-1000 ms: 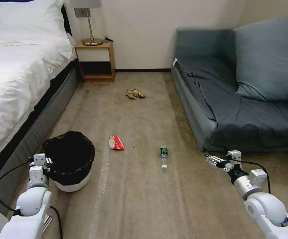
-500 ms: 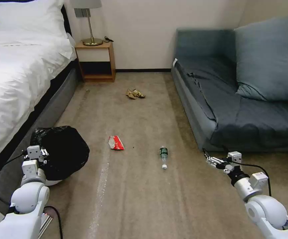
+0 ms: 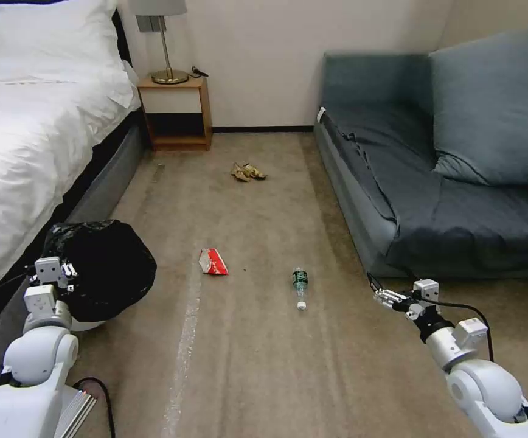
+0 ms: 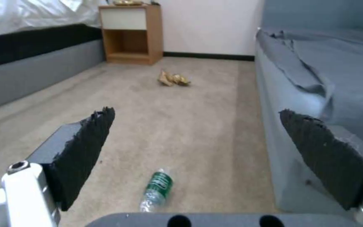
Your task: Pick up the trash bin, then pick up the garbage on the floor and place it into the trash bin.
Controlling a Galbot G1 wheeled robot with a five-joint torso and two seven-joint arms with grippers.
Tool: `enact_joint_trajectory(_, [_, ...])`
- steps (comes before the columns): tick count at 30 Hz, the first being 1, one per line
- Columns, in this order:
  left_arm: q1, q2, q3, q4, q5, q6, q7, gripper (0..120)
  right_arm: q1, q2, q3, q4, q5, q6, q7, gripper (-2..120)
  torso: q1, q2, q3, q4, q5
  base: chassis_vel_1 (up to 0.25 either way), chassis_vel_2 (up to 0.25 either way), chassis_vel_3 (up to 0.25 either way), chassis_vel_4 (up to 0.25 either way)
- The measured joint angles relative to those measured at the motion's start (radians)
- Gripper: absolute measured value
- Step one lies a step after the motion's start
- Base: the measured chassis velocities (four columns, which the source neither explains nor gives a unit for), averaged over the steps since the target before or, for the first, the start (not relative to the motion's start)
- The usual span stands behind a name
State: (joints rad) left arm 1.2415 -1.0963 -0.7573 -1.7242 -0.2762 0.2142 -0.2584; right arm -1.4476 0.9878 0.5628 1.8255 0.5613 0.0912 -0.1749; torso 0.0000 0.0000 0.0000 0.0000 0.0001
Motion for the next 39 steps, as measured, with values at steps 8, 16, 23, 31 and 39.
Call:
enact_joint_trajectory(8, [-0.016,0.001,0.009,0.028,0.002,-0.005,0.004,5,0.000,0.005,-0.015,-0.016,-0.010,0.029,-0.096,100,0.000,0.000,0.000,0.0000,-0.0001,0.000,0.000,0.000,0.000])
enact_joint_trajectory(16, [-0.024,0.003,0.014,0.049,0.002,-0.010,0.008,5,0.008,0.021,-0.018,-0.043,-0.016,0.046,-0.207,100,0.000,0.000,0.000,0.0000,0.0000,0.000,0.000,0.000,0.000])
enact_joint_trajectory(23, [-0.035,0.002,0.020,0.068,0.003,-0.017,0.011,5,0.019,0.026,-0.016,-0.065,-0.020,0.050,-0.233,100,0.000,0.000,0.000,0.0000,-0.0001,0.000,0.000,0.000,0.000])
enact_joint_trajectory(31, [-0.056,0.007,0.028,0.091,0.003,-0.022,0.016,5,0.036,0.032,-0.032,-0.085,-0.028,0.051,-0.231,100,0.000,0.000,0.000,0.0001,-0.0001,0.000,0.000,0.000,0.000])
enact_joint_trajectory(39, [-0.066,0.006,0.035,0.113,0.004,-0.027,0.017,5,0.047,0.040,-0.040,-0.103,-0.037,0.056,-0.232,100,0.000,0.000,0.000,0.0001,0.0001,0.000,0.000,0.000,0.000])
